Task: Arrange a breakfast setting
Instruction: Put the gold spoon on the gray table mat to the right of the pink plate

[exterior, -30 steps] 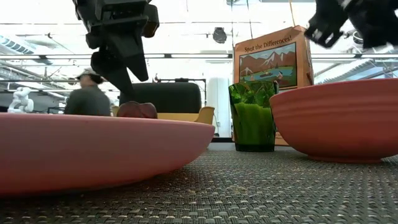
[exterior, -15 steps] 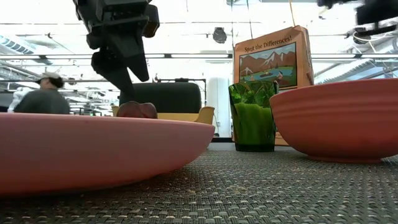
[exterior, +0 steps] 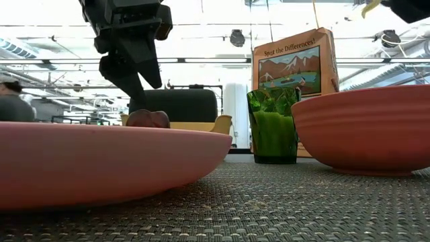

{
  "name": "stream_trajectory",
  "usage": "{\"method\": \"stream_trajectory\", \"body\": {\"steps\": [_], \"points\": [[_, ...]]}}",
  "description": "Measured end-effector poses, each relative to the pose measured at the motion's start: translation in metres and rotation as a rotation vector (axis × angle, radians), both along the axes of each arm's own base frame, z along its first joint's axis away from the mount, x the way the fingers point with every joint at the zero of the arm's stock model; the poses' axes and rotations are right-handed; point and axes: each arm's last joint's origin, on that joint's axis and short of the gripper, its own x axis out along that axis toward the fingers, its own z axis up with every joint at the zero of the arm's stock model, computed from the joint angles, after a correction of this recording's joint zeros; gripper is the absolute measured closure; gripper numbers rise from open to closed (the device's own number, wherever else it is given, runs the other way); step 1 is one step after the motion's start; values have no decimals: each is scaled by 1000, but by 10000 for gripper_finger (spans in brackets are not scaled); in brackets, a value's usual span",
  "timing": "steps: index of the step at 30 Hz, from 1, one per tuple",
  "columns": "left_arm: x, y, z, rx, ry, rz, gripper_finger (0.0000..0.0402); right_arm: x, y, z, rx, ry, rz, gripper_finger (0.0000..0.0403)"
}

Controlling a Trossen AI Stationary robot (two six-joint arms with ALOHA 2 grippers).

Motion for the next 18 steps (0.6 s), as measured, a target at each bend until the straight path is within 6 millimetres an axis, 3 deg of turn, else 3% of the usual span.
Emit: {"method": "stream_trajectory", "body": {"steps": [10,18], "points": [[0,0,0,14,3,-24,14,-2,37,-12,-8,249,139,69],[0,0,0,15,3,-25,14,0,65,-22,-31,292,254,69]]}}
